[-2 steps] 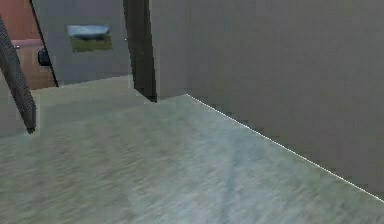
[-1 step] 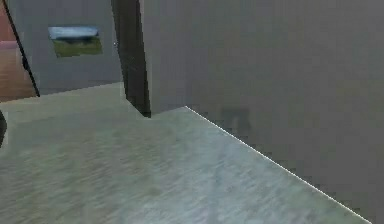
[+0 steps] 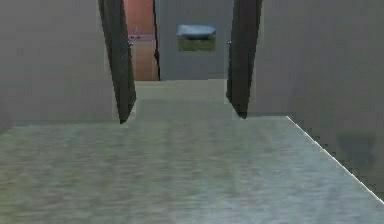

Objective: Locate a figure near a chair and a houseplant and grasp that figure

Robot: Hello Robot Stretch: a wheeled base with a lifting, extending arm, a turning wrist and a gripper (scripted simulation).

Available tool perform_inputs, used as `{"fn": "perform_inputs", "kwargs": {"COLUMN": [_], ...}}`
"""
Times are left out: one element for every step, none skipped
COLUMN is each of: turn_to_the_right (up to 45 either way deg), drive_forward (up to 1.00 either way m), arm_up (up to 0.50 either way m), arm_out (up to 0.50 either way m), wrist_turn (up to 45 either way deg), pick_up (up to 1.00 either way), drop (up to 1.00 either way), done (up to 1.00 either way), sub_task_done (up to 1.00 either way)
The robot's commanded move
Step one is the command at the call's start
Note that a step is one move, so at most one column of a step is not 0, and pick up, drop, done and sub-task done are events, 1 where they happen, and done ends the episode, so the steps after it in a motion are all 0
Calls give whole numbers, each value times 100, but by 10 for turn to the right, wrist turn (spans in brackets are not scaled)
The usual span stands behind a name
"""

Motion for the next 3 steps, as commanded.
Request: {"fn": "perform_inputs", "kwargs": {"turn_to_the_right": [0,-90,0], "drive_forward": [50,0,100], "arm_up": [0,0,0], "arm_out": [0,0,0], "wrist_turn": [0,0,0], "pick_up": [0,0,0], "drop": [0,0,0], "done": [0,0,0], "sub_task_done": [0,0,0]}}
